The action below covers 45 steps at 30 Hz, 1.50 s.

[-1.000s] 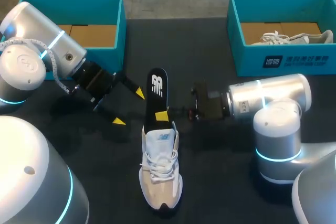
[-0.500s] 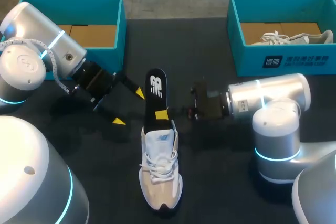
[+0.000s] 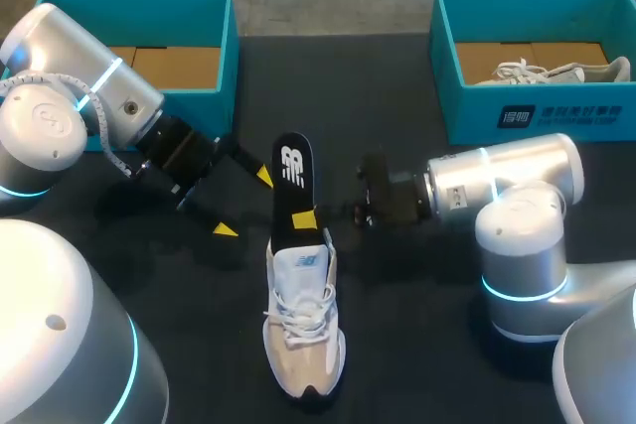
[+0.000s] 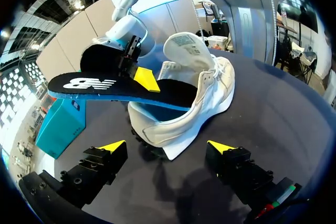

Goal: Take the shoe out of the shoebox, open the shoe tongue, remove and reinsert the insole, then place the shoe into the shoebox

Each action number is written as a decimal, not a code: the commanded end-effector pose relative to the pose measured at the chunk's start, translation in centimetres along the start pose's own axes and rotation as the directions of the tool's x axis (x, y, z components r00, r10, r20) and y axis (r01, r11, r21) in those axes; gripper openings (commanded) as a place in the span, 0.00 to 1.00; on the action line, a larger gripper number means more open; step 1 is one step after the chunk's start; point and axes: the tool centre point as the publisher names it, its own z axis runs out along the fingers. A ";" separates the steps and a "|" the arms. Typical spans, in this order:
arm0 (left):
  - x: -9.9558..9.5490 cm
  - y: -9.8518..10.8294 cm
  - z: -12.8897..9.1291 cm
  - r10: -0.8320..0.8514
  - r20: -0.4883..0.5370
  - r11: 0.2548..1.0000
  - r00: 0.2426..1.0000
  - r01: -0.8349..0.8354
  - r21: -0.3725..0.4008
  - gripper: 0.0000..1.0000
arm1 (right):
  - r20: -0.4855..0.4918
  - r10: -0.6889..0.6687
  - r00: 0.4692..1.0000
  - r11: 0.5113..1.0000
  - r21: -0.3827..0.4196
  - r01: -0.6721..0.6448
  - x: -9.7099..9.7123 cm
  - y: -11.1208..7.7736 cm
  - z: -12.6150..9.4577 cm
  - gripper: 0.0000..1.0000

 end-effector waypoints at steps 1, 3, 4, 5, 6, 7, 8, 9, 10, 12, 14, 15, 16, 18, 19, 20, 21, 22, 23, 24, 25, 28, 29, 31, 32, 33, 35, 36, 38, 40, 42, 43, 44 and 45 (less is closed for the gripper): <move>0.0 0.0 0.0 0.001 -0.001 1.000 1.000 -0.001 -0.002 1.00 | 0.001 0.004 1.000 1.000 0.011 -0.004 0.1 -0.2 0.1 0.00; 0.0 0.0 0.0 0.001 -0.001 1.000 1.000 -0.001 -0.002 1.00 | -0.001 0.008 1.000 1.000 0.014 -0.008 0.1 -0.4 0.2 0.00; 0.0 0.0 0.0 0.001 -0.001 1.000 1.000 -0.001 -0.002 1.00 | -0.002 0.010 1.000 1.000 0.015 -0.010 0.0 -0.5 0.2 0.00; 0.0 0.0 0.0 0.001 -0.001 1.000 1.000 -0.001 -0.002 1.00 | -0.002 0.011 1.000 1.000 0.015 -0.011 0.0 -0.6 0.2 0.00; 0.0 0.0 0.0 0.001 -0.001 1.000 1.000 -0.001 -0.002 1.00 | -0.003 0.013 1.000 1.000 0.016 -0.013 0.0 -0.7 0.2 0.00; 0.0 0.0 0.0 0.001 -0.001 1.000 1.000 -0.001 -0.002 1.00 | -0.005 0.016 1.000 1.000 0.018 -0.016 0.0 -0.8 0.3 0.00; 0.0 0.0 0.0 0.001 -0.001 1.000 1.000 -0.001 -0.002 1.00 | -0.006 0.018 1.000 1.000 0.020 -0.018 0.0 -0.9 0.3 0.00; 0.0 0.0 0.0 0.001 -0.001 1.000 1.000 -0.001 -0.002 1.00 | -0.006 0.020 1.000 1.000 0.022 -0.020 0.0 -0.9 0.3 0.00; 0.0 0.0 0.0 0.001 -0.001 1.000 1.000 -0.001 -0.002 1.00 | -0.007 0.021 1.000 1.000 0.023 -0.021 0.0 -1.0 0.3 0.00; 0.0 0.0 0.0 0.001 -0.001 1.000 1.000 -0.001 -0.002 1.00 | -0.009 0.023 1.000 0.999 0.026 -0.023 0.0 -1.2 0.3 0.00; 0.0 0.0 0.0 0.001 -0.001 1.000 1.000 -0.001 -0.002 1.00 | -0.012 0.026 1.000 0.999 0.029 -0.025 0.0 -1.4 0.4 0.00; 0.0 0.0 0.0 0.001 -0.001 1.000 1.000 -0.001 -0.002 1.00 | -0.013 0.027 1.000 0.999 0.030 -0.027 0.0 -1.5 0.4 0.00; 0.0 0.0 0.0 0.001 -0.001 1.000 1.000 -0.001 -0.002 1.00 | -0.015 0.028 0.999 0.999 0.032 -0.028 0.1 -1.6 0.4 0.00; 0.0 0.0 0.0 0.001 -0.001 1.000 1.000 -0.001 -0.002 1.00 | -0.017 0.032 0.999 0.999 0.035 -0.031 0.1 -1.8 0.5 0.00; 0.0 0.0 0.0 0.001 -0.001 1.000 1.000 -0.001 -0.002 1.00 | -0.017 0.033 0.999 0.999 0.037 -0.033 0.1 -1.9 0.5 0.00; 0.0 0.0 0.0 0.001 -0.001 1.000 1.000 -0.001 -0.002 1.00 | -0.018 0.034 0.999 0.999 0.037 -0.034 0.2 -2.0 0.5 0.00; 0.0 0.0 0.0 0.001 -0.001 1.000 1.000 -0.001 -0.002 1.00 | -0.019 0.035 0.999 0.999 0.038 -0.035 0.2 -2.1 0.5 0.00; 0.0 0.0 0.0 0.001 -0.001 1.000 1.000 -0.001 -0.002 1.00 | -0.019 0.036 0.999 0.999 0.038 -0.036 0.3 -2.2 0.5 0.00; 0.0 0.0 0.0 0.001 -0.001 1.000 1.000 -0.001 -0.002 1.00 | -0.020 0.037 0.999 0.999 0.039 -0.037 0.3 -2.3 0.5 0.00; 0.0 0.0 0.0 0.001 -0.001 1.000 1.000 -0.001 -0.002 1.00 | -0.021 0.038 0.999 0.999 0.039 -0.038 0.4 -2.5 0.5 0.00; 0.0 0.0 0.0 0.001 -0.001 1.000 1.000 -0.001 -0.002 1.00 | -0.021 0.039 0.999 0.998 0.040 -0.038 0.4 -2.5 0.5 0.00; 0.0 0.0 0.0 0.001 -0.001 1.000 1.000 -0.001 -0.002 1.00 | -0.025 0.042 0.999 0.998 0.041 -0.041 0.5 -2.9 0.7 0.00; 0.0 0.0 0.0 0.001 -0.001 1.000 1.000 -0.001 -0.002 1.00 | -0.025 0.044 0.999 0.998 0.041 -0.043 0.6 -3.0 0.7 0.00; 0.0 0.0 0.0 0.001 -0.001 1.000 1.000 -0.001 -0.002 1.00 | -0.026 0.047 0.999 0.998 0.040 -0.046 0.6 -3.2 0.7 0.00; 0.0 0.0 0.0 0.001 -0.001 1.000 1.000 -0.001 -0.002 1.00 | -0.026 0.049 0.998 0.998 0.041 -0.048 0.6 -3.2 0.7 0.00; 0.0 0.0 0.0 0.001 -0.001 1.000 1.000 -0.001 -0.002 1.00 | -0.027 0.051 0.998 0.998 0.042 -0.050 0.6 -3.3 0.8 0.00; 0.0 0.0 0.0 0.001 -0.001 1.000 1.000 -0.001 -0.002 1.00 | -0.028 0.054 0.998 0.998 0.044 -0.052 0.6 -3.3 0.8 0.00; 0.0 0.0 0.0 0.001 -0.001 1.000 1.000 -0.001 -0.002 1.00 | -0.029 0.055 0.998 0.998 0.046 -0.053 0.6 -3.3 0.8 0.00; 0.0 0.0 0.0 0.001 -0.001 1.000 1.000 -0.001 -0.002 1.00 | -0.029 0.055 0.998 0.997 0.048 -0.054 0.6 -3.3 0.8 0.00; 0.0 0.0 0.0 0.001 -0.001 1.000 1.000 -0.001 -0.002 1.00 | -0.030 0.054 0.998 0.997 0.049 -0.053 0.6 -3.2 0.8 0.00; 0.0 0.0 0.0 0.001 -0.001 1.000 1.000 -0.001 -0.002 1.00 | -0.031 0.052 0.998 0.997 0.050 -0.051 0.5 -3.1 0.8 0.00; 0.0 0.0 0.0 0.001 -0.001 1.000 1.000 -0.001 -0.002 1.00 | -0.031 0.051 0.998 0.998 0.049 -0.049 0.5 -3.0 0.8 0.00; 0.0 0.0 0.0 0.001 -0.001 1.000 1.000 -0.001 -0.002 1.00 | -0.032 0.050 0.998 0.998 0.048 -0.048 0.5 -2.9 0.8 0.00; 0.0 0.0 0.0 0.001 -0.001 1.000 1.000 -0.001 -0.002 1.00 | -0.032 0.049 0.998 0.998 0.046 -0.047 0.5 -2.8 0.8 0.00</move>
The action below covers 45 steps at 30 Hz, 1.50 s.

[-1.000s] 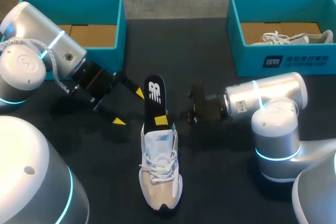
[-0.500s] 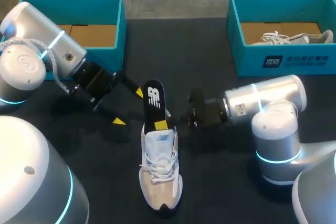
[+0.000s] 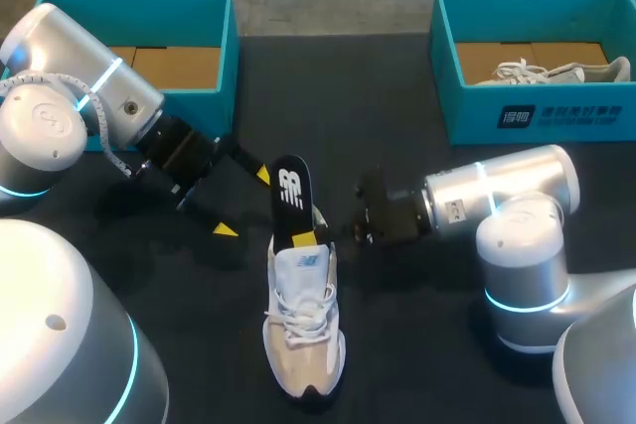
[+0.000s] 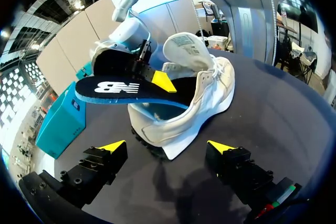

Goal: Take the shoe out of the shoebox, open the shoe tongue, remove and reinsert the insole, then place the shoe into the shoebox

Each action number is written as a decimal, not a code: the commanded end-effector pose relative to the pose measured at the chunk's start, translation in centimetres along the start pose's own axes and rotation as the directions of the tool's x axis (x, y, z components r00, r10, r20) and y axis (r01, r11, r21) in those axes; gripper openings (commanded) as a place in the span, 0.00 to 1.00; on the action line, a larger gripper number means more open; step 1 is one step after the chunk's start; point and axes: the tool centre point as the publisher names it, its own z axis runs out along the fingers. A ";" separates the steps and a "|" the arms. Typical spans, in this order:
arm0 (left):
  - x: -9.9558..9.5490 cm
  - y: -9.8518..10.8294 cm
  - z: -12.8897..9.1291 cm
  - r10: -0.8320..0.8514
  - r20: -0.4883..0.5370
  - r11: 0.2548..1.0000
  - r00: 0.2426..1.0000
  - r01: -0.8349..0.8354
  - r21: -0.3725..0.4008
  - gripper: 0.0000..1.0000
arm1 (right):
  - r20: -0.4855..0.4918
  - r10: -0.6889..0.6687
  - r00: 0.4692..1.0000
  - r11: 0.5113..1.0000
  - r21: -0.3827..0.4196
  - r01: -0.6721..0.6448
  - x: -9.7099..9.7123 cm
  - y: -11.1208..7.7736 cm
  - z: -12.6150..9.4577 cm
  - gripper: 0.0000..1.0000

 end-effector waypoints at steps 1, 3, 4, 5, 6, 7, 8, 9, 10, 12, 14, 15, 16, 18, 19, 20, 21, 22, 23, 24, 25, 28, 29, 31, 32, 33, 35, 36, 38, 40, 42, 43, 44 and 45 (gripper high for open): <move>0.0 0.0 0.0 0.001 -0.001 1.000 1.000 -0.001 -0.002 1.00 | 0.000 -0.003 1.000 1.000 -0.001 0.003 -0.1 0.2 0.2 0.00; 0.0 0.0 0.0 0.001 -0.001 1.000 1.000 -0.001 -0.002 1.00 | 0.002 -0.003 1.000 1.000 -0.007 0.003 -0.1 0.4 0.2 0.22; 0.0 0.0 0.0 0.001 -0.001 1.000 1.000 -0.001 -0.002 1.00 | 0.004 -0.004 1.000 1.000 -0.010 0.004 -0.1 0.4 0.2 0.24; 0.0 0.0 0.0 0.001 -0.001 1.000 1.000 -0.001 -0.002 1.00 | 0.005 -0.004 1.000 1.000 -0.012 0.004 -0.2 0.5 0.1 0.25; 0.0 0.0 0.0 0.001 -0.001 1.000 1.000 -0.001 -0.002 1.00 | 0.006 -0.005 1.000 1.000 -0.013 0.005 -0.2 0.5 0.1 0.25; 0.0 0.0 0.0 0.001 -0.001 1.000 1.000 -0.001 -0.002 1.00 | 0.007 -0.006 1.000 1.000 -0.015 0.006 -0.2 0.6 0.1 0.26; 0.0 0.0 0.0 0.001 -0.001 1.000 1.000 -0.001 -0.002 1.00 | 0.008 -0.007 1.000 1.000 -0.016 0.007 -0.2 0.7 0.1 0.25; 0.0 0.0 0.0 0.001 -0.001 1.000 1.000 -0.001 -0.002 1.00 | 0.009 -0.008 1.000 1.000 -0.017 0.008 -0.2 0.8 0.1 0.25; 0.0 0.0 0.0 0.001 -0.001 1.000 1.000 -0.001 -0.002 1.00 | 0.010 -0.010 1.000 1.000 -0.019 0.010 -0.2 0.9 0.1 0.25; 0.0 0.0 0.0 0.001 -0.001 1.000 1.000 -0.001 -0.002 1.00 | 0.010 -0.013 1.000 1.000 -0.020 0.013 -0.3 1.1 0.1 0.24; 0.0 0.0 0.0 0.001 -0.001 1.000 1.000 -0.001 -0.002 1.00 | 0.010 -0.016 1.000 1.000 -0.020 0.016 -0.3 1.3 0.1 0.23; 0.0 0.0 0.0 0.001 -0.001 1.000 1.000 -0.001 -0.002 1.00 | 0.010 -0.020 1.000 1.000 -0.020 0.020 -0.4 1.4 0.2 0.23; 0.0 0.0 0.0 0.001 -0.001 1.000 1.000 -0.001 -0.002 1.00 | 0.009 -0.023 1.000 1.000 -0.021 0.024 -0.4 1.5 0.2 0.22; 0.0 0.0 0.0 0.001 -0.001 1.000 1.000 -0.001 -0.002 1.00 | 0.008 -0.033 0.999 0.999 -0.024 0.033 -0.4 1.8 0.2 0.22; 0.0 0.0 0.0 0.001 -0.001 1.000 1.000 -0.001 -0.002 1.00 | 0.008 -0.036 0.999 0.999 -0.024 0.036 -0.4 2.0 0.2 0.21; 0.0 0.0 0.0 0.001 -0.001 1.000 1.000 -0.001 -0.002 1.00 | 0.007 -0.041 0.999 0.999 -0.023 0.042 -0.4 2.2 0.3 0.21; 0.0 0.0 0.0 0.001 -0.001 1.000 1.000 -0.001 -0.002 1.00 | 0.005 -0.046 0.999 0.999 -0.023 0.046 -0.4 2.4 0.3 0.21; 0.0 0.0 0.0 0.001 -0.001 1.000 1.000 -0.001 -0.002 1.00 | 0.004 -0.049 0.999 0.999 -0.022 0.049 -0.4 2.6 0.4 0.21; 0.0 0.0 0.0 0.001 -0.001 1.000 1.000 -0.001 -0.002 1.00 | 0.001 -0.055 0.999 0.998 -0.022 0.055 -0.4 2.7 0.4 0.21; 0.0 0.0 0.0 0.001 -0.001 1.000 1.000 -0.001 -0.002 1.00 | -0.001 -0.057 0.998 0.998 -0.020 0.057 -0.4 2.9 0.5 0.21; 0.0 0.0 0.0 0.001 -0.001 1.000 1.000 -0.001 -0.002 1.00 | -0.002 -0.059 0.998 0.998 -0.019 0.059 -0.4 3.0 0.5 0.21; 0.0 0.0 0.0 0.001 -0.001 1.000 1.000 -0.001 -0.002 1.00 | -0.012 -0.067 0.998 0.998 -0.019 0.067 -0.5 3.3 0.7 0.23; 0.0 0.0 0.0 0.001 -0.001 1.000 1.000 -0.001 -0.002 1.00 | -0.014 -0.068 0.998 0.998 -0.019 0.068 -0.5 3.3 0.7 0.23; 0.0 0.0 0.0 0.001 -0.001 1.000 1.000 -0.001 -0.002 1.00 | -0.017 -0.070 0.997 0.997 -0.021 0.070 -0.6 3.5 0.7 0.23; 0.0 0.0 0.0 0.001 -0.001 1.000 1.000 -0.001 -0.002 1.00 | -0.018 -0.071 0.997 0.997 -0.021 0.071 -0.6 3.6 0.8 0.23; 0.0 0.0 0.0 0.001 -0.001 1.000 1.000 -0.001 -0.002 1.00 | -0.020 -0.076 0.997 0.997 -0.022 0.076 -0.6 3.7 0.8 0.23; 0.0 0.0 0.0 0.001 -0.001 1.000 1.000 -0.001 -0.002 1.00 | -0.024 -0.089 0.996 0.996 -0.032 0.088 -0.6 3.9 0.7 0.22; 0.0 0.0 0.0 0.001 -0.001 1.000 1.000 -0.001 -0.002 1.00 | -0.026 -0.092 0.995 0.995 -0.033 0.091 -0.6 3.9 0.7 0.22; 0.0 0.0 0.0 0.001 -0.001 1.000 1.000 -0.001 -0.002 1.00 | -0.029 -0.095 0.995 0.995 -0.035 0.094 -0.6 4.0 0.7 0.22; 0.0 0.0 0.0 0.001 -0.001 1.000 1.000 -0.001 -0.002 1.00 | -0.029 -0.094 0.995 0.995 -0.034 0.093 -0.6 3.9 0.7 0.20; 0.0 0.0 0.0 0.001 -0.001 1.000 1.000 -0.001 -0.002 1.00 | -0.030 -0.092 0.995 0.995 -0.035 0.091 -0.6 3.7 0.6 0.20; 0.0 0.0 0.0 0.001 -0.001 1.000 1.000 -0.001 -0.002 1.00 | -0.030 -0.092 0.995 0.995 -0.037 0.090 -0.6 3.6 0.5 0.19; 0.0 0.0 0.0 0.001 -0.001 1.000 1.000 -0.001 -0.002 1.00 | -0.030 -0.091 0.995 0.995 -0.039 0.090 -0.5 3.6 0.4 0.19; 0.0 0.0 0.0 0.001 -0.001 1.000 1.000 -0.001 -0.002 1.00 | -0.030 -0.091 0.995 0.995 -0.039 0.090 -0.5 3.5 0.4 0.19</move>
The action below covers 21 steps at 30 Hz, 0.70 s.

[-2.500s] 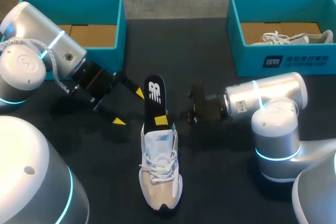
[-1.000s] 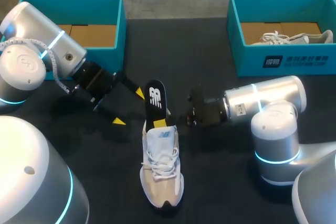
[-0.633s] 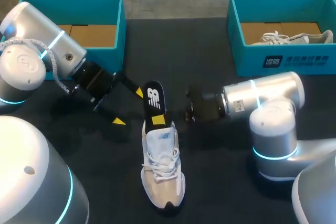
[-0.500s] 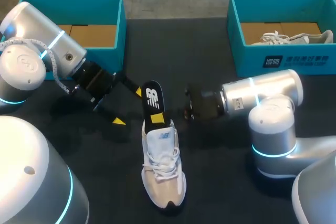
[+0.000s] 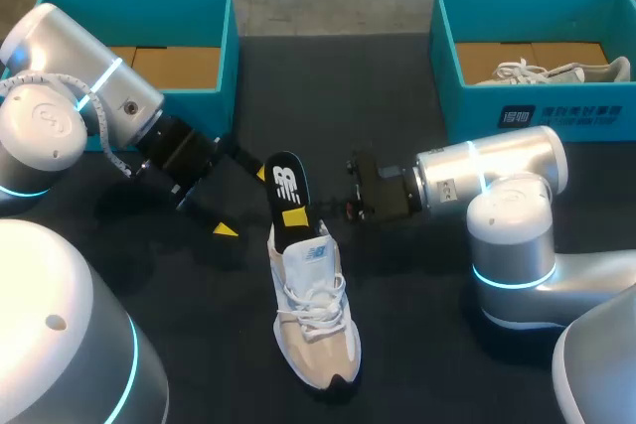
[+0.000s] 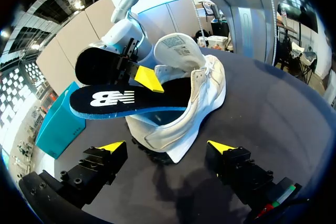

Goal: Take the shoe out of the shoebox, open the shoe tongue, remove and reinsert the insole, then place the shoe into the shoebox

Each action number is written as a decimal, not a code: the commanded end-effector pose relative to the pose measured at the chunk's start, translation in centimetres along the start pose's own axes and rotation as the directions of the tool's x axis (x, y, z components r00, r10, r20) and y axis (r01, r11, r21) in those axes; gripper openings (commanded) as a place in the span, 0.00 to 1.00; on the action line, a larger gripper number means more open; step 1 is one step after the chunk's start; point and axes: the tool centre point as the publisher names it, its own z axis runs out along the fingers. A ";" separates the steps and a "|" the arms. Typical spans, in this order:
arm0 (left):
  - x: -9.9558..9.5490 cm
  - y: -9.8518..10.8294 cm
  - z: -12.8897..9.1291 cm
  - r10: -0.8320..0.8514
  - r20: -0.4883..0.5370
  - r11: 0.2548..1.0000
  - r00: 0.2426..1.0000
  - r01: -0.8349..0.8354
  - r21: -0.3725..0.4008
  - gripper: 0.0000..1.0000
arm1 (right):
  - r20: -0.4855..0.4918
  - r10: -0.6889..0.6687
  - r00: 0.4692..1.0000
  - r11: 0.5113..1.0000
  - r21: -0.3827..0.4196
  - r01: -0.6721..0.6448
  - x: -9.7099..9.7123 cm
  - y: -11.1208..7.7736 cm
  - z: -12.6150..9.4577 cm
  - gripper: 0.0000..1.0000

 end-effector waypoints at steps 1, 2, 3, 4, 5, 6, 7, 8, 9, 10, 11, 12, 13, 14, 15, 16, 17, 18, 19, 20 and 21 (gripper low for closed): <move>0.0 0.0 0.0 0.001 -0.001 1.000 1.000 -0.001 -0.002 1.00 | 0.000 -0.001 1.000 1.000 -0.004 0.001 0.1 -0.3 -0.1 0.19; 0.0 0.0 0.0 0.001 -0.001 1.000 1.000 -0.001 -0.002 1.00 | 0.000 -0.001 1.000 1.000 -0.004 0.001 0.1 -0.3 -0.1 0.19; 0.0 0.0 0.0 0.001 -0.001 1.000 1.000 -0.001 -0.002 1.00 | 0.000 -0.001 1.000 1.000 -0.003 0.001 0.2 -0.3 -0.1 0.19; 0.0 0.0 0.0 0.001 -0.001 1.000 1.000 -0.001 -0.002 1.00 | -0.005 -0.006 1.000 1.000 -0.001 0.006 0.3 -0.4 -0.1 0.19; 0.0 0.0 0.0 0.001 -0.001 1.000 1.000 -0.001 -0.002 1.00 | -0.007 -0.007 1.000 1.000 0.000 0.007 0.4 -0.4 -0.1 0.19; 0.0 0.0 0.0 0.001 -0.001 1.000 1.000 -0.001 -0.002 1.00 | -0.008 -0.009 1.000 1.000 0.001 0.009 0.4 -0.4 0.0 0.19; 0.0 0.0 0.0 0.001 -0.001 1.000 1.000 -0.001 -0.002 1.00 | -0.009 -0.010 1.000 1.000 0.001 0.010 0.4 -0.4 0.0 0.19; 0.0 0.0 0.0 0.001 -0.001 1.000 1.000 -0.001 -0.002 1.00 | -0.010 -0.012 1.000 1.000 0.001 0.012 0.5 -0.4 0.0 0.19; 0.0 0.0 0.0 0.001 -0.001 1.000 1.000 -0.001 -0.002 1.00 | -0.010 -0.013 1.000 1.000 0.001 0.013 0.5 -0.4 0.0 0.19; 0.0 0.0 0.0 0.001 -0.001 1.000 1.000 -0.001 -0.002 1.00 | -0.009 -0.015 1.000 1.000 0.001 0.015 0.7 -0.4 0.0 0.17; 0.0 0.0 0.0 0.001 -0.001 1.000 1.000 -0.001 -0.002 1.00 | -0.010 -0.019 1.000 1.000 0.002 0.019 0.7 -0.3 0.0 0.17; 0.0 0.0 0.0 0.001 -0.001 1.000 1.000 -0.001 -0.002 1.00 | -0.009 -0.023 1.000 1.000 0.003 0.023 0.8 -0.3 0.0 0.12; 0.0 0.0 0.0 0.001 -0.001 1.000 1.000 -0.001 -0.002 1.00 | -0.011 -0.029 1.000 1.000 0.006 0.029 0.9 -0.2 0.0 0.09; 0.0 0.0 0.0 0.001 -0.001 1.000 1.000 -0.001 -0.002 1.00 | -0.013 -0.033 0.999 0.999 0.009 0.033 0.9 -0.2 0.1 0.07; 0.0 0.0 0.0 0.001 -0.001 1.000 1.000 -0.001 -0.002 1.00 | -0.015 -0.036 0.999 0.999 0.010 0.036 1.0 -0.1 0.1 0.06; 0.0 0.0 0.0 0.001 -0.001 1.000 1.000 -0.001 -0.002 1.00 | -0.017 -0.038 0.999 0.999 0.010 0.038 1.0 -0.1 0.1 0.07; 0.0 0.0 0.0 0.001 -0.001 1.000 1.000 -0.001 -0.002 1.00 | -0.018 -0.040 0.999 0.999 0.011 0.040 1.0 -0.1 0.1 0.09; 0.0 0.0 0.0 0.001 -0.001 1.000 1.000 -0.001 -0.002 1.00 | -0.018 -0.041 0.999 0.999 0.012 0.041 1.0 -0.1 0.2 0.11; 0.0 0.0 0.0 0.001 -0.001 1.000 1.000 -0.001 -0.002 1.00 | -0.020 -0.045 0.999 0.999 0.012 0.046 1.1 0.0 0.2 0.14; 0.0 0.0 0.0 0.001 -0.001 1.000 1.000 -0.001 -0.002 1.00 | -0.021 -0.049 0.999 0.999 0.012 0.049 1.1 0.0 0.2 0.16; 0.0 0.0 0.0 0.001 -0.001 1.000 1.000 -0.001 -0.002 1.00 | -0.022 -0.051 0.998 0.999 0.011 0.052 1.1 0.1 0.2 0.18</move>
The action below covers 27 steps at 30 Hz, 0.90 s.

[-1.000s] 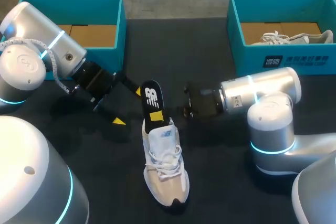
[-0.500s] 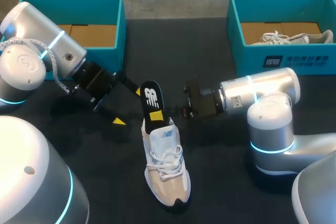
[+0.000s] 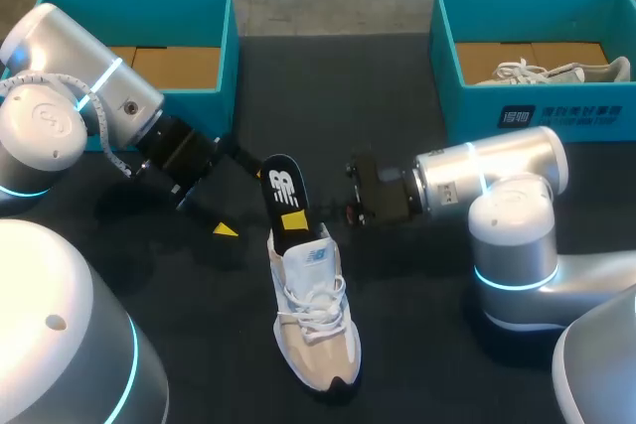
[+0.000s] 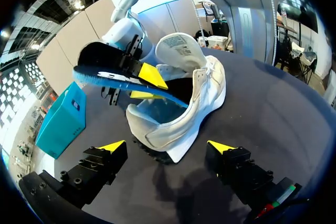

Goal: Take the shoe out of the shoebox, open the shoe tongue, remove and reinsert the insole, then place the shoe into the shoebox

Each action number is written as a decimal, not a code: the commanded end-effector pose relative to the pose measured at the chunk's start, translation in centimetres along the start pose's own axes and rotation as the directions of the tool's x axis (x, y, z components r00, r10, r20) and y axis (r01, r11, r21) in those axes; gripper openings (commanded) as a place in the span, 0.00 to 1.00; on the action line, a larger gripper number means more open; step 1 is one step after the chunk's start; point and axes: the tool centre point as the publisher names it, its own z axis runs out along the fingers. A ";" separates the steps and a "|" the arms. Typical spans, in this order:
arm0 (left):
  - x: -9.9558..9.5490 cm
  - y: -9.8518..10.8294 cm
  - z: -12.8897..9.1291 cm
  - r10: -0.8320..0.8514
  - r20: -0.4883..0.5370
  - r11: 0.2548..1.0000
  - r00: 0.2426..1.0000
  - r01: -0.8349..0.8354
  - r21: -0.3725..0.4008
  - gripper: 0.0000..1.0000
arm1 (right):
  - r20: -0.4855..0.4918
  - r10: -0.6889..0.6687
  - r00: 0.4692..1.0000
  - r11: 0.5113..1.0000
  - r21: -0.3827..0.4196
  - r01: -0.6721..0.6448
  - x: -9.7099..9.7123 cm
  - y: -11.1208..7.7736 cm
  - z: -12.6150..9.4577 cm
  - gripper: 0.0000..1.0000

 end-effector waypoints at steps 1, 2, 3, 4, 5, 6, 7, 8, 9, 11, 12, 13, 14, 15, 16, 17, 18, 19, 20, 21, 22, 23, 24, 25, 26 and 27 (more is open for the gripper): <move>0.0 0.0 0.0 0.001 -0.001 1.000 1.000 -0.001 -0.002 1.00 | -0.004 -0.010 1.000 1.000 0.003 0.010 0.0 0.3 0.1 0.20; 0.0 0.0 0.0 0.001 -0.001 1.000 1.000 -0.001 -0.002 1.00 | -0.005 -0.012 1.000 1.000 0.003 0.012 0.1 0.4 0.1 0.22; 0.0 0.0 0.0 0.001 -0.001 1.000 1.000 -0.001 -0.002 1.00 | -0.005 -0.013 1.000 1.000 0.003 0.013 0.1 0.4 0.1 0.23; 0.0 0.0 0.0 0.001 -0.001 1.000 1.000 -0.001 -0.002 1.00 | -0.006 -0.015 1.000 1.000 0.003 0.015 0.1 0.4 0.1 0.24; 0.0 0.0 0.0 0.001 -0.001 1.000 1.000 -0.001 -0.002 1.00 | -0.007 -0.017 1.000 1.000 0.004 0.017 0.1 0.5 0.1 0.25; 0.0 0.0 0.0 0.001 -0.001 1.000 1.000 -0.001 -0.002 1.00 | -0.009 -0.021 1.000 1.000 0.004 0.021 0.2 0.5 0.1 0.25; 0.0 0.0 0.0 0.001 -0.001 1.000 1.000 -0.001 -0.002 1.00 | -0.011 -0.025 1.000 1.000 0.006 0.025 0.2 0.6 0.1 0.25; 0.0 0.0 0.0 0.001 -0.001 1.000 1.000 -0.001 -0.002 1.00 | -0.012 -0.026 1.000 1.000 0.007 0.027 0.2 0.6 0.1 0.24; 0.0 0.0 0.0 0.001 -0.001 1.000 1.000 -0.001 -0.002 1.00 | -0.016 -0.031 0.999 0.999 0.009 0.031 0.2 0.7 0.2 0.24; 0.0 0.0 0.0 0.001 -0.001 1.000 1.000 -0.001 -0.002 1.00 | -0.021 -0.037 0.999 0.999 0.013 0.037 0.3 0.8 0.2 0.21; 0.0 0.0 0.0 0.001 -0.001 1.000 1.000 -0.001 -0.002 1.00 | -0.025 -0.040 0.999 0.999 0.018 0.040 0.3 0.8 0.3 0.20; 0.0 0.0 0.0 0.001 -0.001 1.000 1.000 -0.001 -0.002 1.00 | -0.027 -0.041 0.999 0.999 0.021 0.042 0.2 0.9 0.3 0.20; 0.0 0.0 0.0 0.001 -0.001 1.000 1.000 -0.001 -0.002 1.00 | -0.029 -0.041 0.999 0.999 0.023 0.041 0.2 0.9 0.4 0.18; 0.0 0.0 0.0 0.001 -0.001 1.000 1.000 -0.001 -0.002 1.00 | -0.032 -0.039 0.999 0.999 0.025 0.040 0.2 0.8 0.4 0.16; 0.0 0.0 0.0 0.001 -0.001 1.000 1.000 -0.001 -0.002 1.00 | -0.033 -0.038 0.999 0.999 0.027 0.039 0.1 0.8 0.5 0.11; 0.0 0.0 0.0 0.001 -0.001 1.000 1.000 -0.001 -0.002 1.00 | -0.035 -0.033 0.999 0.999 0.028 0.034 0.0 0.7 0.5 0.04; 0.0 0.0 0.0 0.001 -0.001 1.000 1.000 -0.001 -0.002 1.00 | -0.036 -0.027 0.999 0.999 0.029 0.028 -0.1 0.6 0.5 0.00; 0.0 0.0 0.0 0.001 -0.001 1.000 1.000 -0.001 -0.002 1.00 | -0.035 -0.018 0.999 0.999 0.030 0.019 -0.2 0.5 0.5 0.00; 0.0 0.0 0.0 0.001 -0.001 1.000 1.000 -0.001 -0.002 1.00 | -0.030 -0.005 1.000 0.999 0.033 0.006 -0.4 0.4 0.5 0.00; 0.0 0.0 0.0 0.001 -0.001 1.000 1.000 -0.001 -0.002 1.00 | -0.025 0.004 1.000 0.999 0.032 -0.003 -0.5 0.3 0.5 0.00; 0.0 0.0 0.0 0.001 -0.001 1.000 1.000 -0.001 -0.002 1.00 | -0.025 0.009 1.000 1.000 0.028 -0.009 -0.6 0.2 0.4 0.00; 0.0 0.0 0.0 0.001 -0.001 1.000 1.000 -0.001 -0.002 1.00 | -0.019 0.024 1.000 0.999 0.028 -0.023 -0.7 0.1 0.4 0.00; 0.0 0.0 0.0 0.001 -0.001 1.000 1.000 -0.001 -0.002 1.00 | -0.014 0.041 0.999 0.999 0.030 -0.040 -0.8 0.0 0.3 0.00; 0.0 0.0 0.0 0.001 -0.001 1.000 1.000 -0.001 -0.002 1.00 | -0.008 0.056 0.998 0.998 0.034 -0.056 -1.0 -0.1 0.3 0.00; 0.0 0.0 0.0 0.001 -0.001 1.000 1.000 -0.001 -0.002 1.00 | -0.008 0.062 0.998 0.998 0.029 -0.062 -1.1 -0.2 0.3 0.00; 0.0 0.0 0.0 0.001 -0.001 1.000 1.000 -0.001 -0.002 1.00 | -0.005 0.072 0.997 0.997 0.030 -0.071 -1.2 -0.3 0.3 0.00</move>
